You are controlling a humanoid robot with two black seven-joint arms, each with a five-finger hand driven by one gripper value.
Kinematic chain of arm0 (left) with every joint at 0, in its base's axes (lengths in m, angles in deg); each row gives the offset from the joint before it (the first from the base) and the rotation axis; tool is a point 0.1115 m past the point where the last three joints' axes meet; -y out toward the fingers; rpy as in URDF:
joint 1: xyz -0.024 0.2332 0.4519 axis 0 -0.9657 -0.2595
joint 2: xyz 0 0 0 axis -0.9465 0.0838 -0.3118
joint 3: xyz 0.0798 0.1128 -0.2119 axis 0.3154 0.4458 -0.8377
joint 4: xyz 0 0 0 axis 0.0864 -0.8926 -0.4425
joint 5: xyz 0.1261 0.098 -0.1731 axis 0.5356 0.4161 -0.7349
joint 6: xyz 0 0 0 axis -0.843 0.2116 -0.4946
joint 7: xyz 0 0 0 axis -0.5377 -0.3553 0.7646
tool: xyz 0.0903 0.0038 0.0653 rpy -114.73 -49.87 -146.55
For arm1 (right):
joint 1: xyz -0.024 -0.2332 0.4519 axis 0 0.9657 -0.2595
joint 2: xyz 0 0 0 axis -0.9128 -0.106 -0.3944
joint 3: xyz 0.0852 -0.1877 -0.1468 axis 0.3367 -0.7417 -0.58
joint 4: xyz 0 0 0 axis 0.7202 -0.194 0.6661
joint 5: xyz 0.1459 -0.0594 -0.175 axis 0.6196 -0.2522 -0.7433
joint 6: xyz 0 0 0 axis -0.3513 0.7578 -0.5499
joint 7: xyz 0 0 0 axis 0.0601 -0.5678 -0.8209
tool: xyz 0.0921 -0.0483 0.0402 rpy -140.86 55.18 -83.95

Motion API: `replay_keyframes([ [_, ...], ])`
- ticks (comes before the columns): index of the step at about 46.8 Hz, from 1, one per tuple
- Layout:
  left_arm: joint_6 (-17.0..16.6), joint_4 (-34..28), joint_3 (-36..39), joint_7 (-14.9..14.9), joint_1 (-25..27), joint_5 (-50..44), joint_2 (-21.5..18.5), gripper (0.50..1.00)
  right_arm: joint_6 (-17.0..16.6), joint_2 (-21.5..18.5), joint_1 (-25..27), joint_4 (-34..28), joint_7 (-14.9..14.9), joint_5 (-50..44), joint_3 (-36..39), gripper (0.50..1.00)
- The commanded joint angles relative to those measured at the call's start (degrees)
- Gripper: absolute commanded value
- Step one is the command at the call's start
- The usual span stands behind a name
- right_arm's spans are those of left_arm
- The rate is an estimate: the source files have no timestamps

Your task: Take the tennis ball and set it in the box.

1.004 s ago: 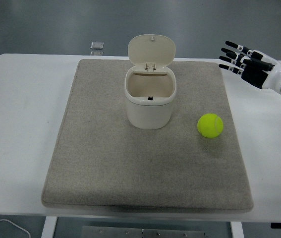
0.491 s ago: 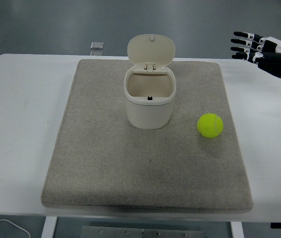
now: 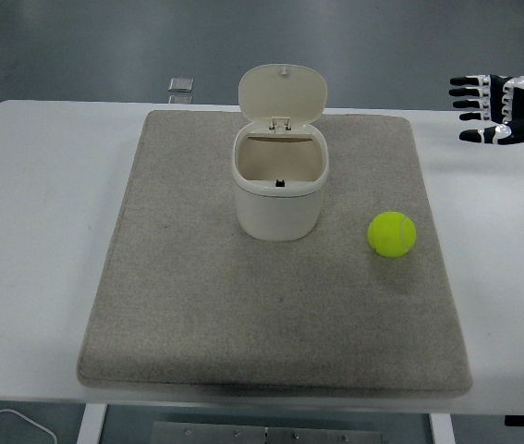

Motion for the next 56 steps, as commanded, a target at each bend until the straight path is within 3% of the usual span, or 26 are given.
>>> replay_keyframes([
  [1, 0.0, 0.0, 0.0, 0.0, 0.0, 0.0, 0.0, 0.992, 0.0, 1.6, 0.0, 1.8, 0.8, -1.2, -0.3, 0.928],
  [15, 0.0, 0.0, 0.0, 0.0, 0.0, 0.0, 0.0, 0.992, 0.6, 5.0, 1.1, 9.4, 5.6, -14.7, -0.3, 0.928],
  [21, -0.1, 0.0, 0.0, 0.0, 0.0, 0.0, 0.0, 0.992, 2.4, 4.9, 1.8, 12.5, 6.1, -20.0, -0.2, 0.928],
  [35, 0.0, 0.0, 0.0, 0.0, 0.0, 0.0, 0.0, 0.992, 6.8, 4.1, 4.3, 18.3, 10.6, -31.9, -0.8, 0.928],
  [56, -0.1, 0.0, 0.0, 0.0, 0.0, 0.0, 0.0, 0.992, 15.4, 1.6, 7.2, 19.6, 11.0, -39.6, -3.6, 0.928],
])
